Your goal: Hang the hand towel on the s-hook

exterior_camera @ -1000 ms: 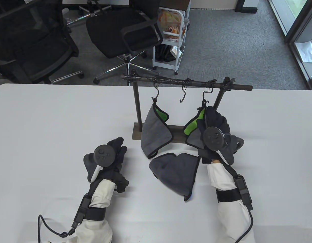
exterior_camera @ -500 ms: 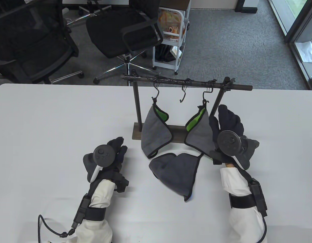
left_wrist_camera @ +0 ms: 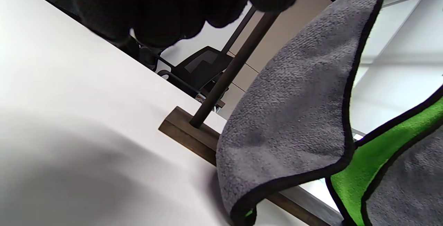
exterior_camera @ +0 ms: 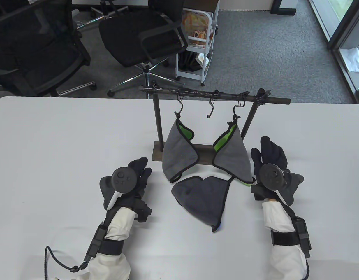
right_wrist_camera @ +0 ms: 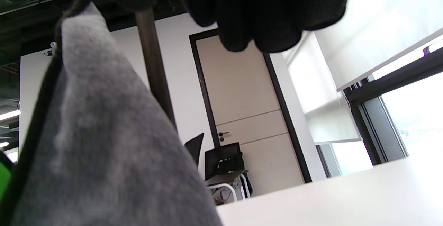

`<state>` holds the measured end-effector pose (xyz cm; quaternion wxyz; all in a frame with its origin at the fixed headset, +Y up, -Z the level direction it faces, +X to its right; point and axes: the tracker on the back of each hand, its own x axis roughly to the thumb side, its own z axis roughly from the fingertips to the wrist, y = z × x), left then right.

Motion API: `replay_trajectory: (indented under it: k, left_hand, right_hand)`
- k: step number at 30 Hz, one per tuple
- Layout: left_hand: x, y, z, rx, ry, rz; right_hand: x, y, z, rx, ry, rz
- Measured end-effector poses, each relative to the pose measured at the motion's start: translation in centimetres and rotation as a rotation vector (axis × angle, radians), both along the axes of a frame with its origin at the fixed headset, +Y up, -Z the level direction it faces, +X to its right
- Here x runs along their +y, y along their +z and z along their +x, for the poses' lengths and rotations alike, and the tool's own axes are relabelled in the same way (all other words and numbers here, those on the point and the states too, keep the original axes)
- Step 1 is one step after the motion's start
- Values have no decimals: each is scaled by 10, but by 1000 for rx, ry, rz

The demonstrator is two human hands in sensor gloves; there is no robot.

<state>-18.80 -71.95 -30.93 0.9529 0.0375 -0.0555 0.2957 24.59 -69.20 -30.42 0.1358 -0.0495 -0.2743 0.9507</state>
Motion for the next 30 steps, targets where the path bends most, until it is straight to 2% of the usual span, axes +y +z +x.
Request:
replay_trajectory:
  k: [9,14,20,24,30]
  left_hand:
    - [19,9,27,-112,3,50]
    - [32,12,64,-194,-15,78]
    - [40,8,129,-313,-113,64]
    - [33,3,175,-369,-168,20]
    - [4,-7,228,-426,-343,-131]
  right_hand:
    - [-20,5,21,-31,-8,-39]
    - [-20,9,30,-47,-63,-27]
    - [-18,12,37,-44,-137,-7]
    - [-20,13,38,-39,-172,-6]
    - [-23,12,37,-34,-175,-25]
